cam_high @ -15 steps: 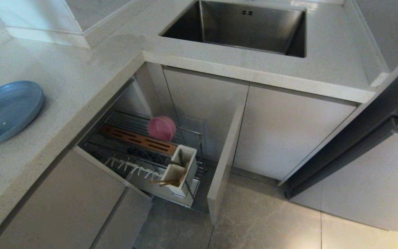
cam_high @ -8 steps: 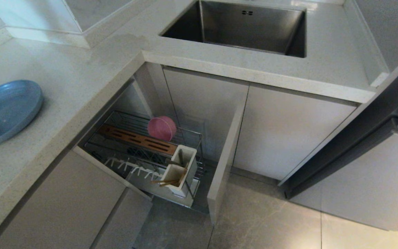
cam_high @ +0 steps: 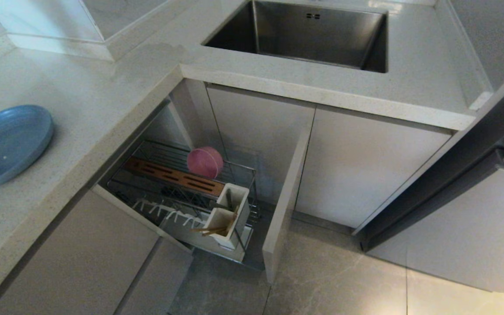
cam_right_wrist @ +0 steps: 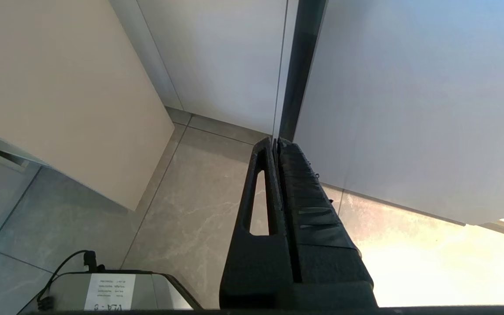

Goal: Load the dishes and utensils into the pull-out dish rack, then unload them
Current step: Pick up the fork and place it in the cupboard

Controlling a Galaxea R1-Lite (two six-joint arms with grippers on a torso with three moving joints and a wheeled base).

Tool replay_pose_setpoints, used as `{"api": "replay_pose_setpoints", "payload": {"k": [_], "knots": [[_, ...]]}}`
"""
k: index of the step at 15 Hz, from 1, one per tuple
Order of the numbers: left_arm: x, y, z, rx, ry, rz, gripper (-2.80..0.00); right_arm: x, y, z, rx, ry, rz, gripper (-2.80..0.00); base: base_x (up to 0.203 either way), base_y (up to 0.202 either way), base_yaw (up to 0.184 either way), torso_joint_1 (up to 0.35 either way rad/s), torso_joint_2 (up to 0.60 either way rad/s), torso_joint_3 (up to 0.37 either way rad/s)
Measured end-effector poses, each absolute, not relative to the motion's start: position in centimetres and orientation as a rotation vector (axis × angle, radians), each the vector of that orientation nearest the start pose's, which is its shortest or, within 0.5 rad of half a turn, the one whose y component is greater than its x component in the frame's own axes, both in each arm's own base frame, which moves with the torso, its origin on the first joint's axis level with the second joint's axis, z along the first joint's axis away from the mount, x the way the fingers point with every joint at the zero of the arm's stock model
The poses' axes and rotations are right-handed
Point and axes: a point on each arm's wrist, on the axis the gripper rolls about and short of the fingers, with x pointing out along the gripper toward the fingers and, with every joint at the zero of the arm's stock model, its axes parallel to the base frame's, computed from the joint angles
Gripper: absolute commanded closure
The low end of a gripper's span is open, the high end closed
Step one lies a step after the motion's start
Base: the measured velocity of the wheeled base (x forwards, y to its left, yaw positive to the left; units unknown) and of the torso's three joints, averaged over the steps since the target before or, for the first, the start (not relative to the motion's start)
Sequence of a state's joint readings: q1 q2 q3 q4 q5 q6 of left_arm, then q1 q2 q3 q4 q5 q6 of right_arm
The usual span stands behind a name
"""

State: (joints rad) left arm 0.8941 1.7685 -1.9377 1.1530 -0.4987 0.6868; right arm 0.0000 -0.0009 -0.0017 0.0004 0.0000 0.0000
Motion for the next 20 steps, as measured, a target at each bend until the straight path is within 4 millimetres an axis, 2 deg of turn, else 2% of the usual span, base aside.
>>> {"api": "replay_pose_setpoints", "payload": {"k": [13,20], "knots": [[18.5,19.7,31.7,0.031,0.819,0.049,-2.8,-2.3,0.0,7.6,0.0,-0.002,0.0,0.0,0.0,0.0,0.0,0.0,0.0,0.0],[17.8,19.2,32.4,0.038,0.787,0.053,-2.8,-2.3,0.0,7.6,0.0,-0.002,0.0,0.0,0.0,0.0,0.0,0.0,0.0,0.0]]}}
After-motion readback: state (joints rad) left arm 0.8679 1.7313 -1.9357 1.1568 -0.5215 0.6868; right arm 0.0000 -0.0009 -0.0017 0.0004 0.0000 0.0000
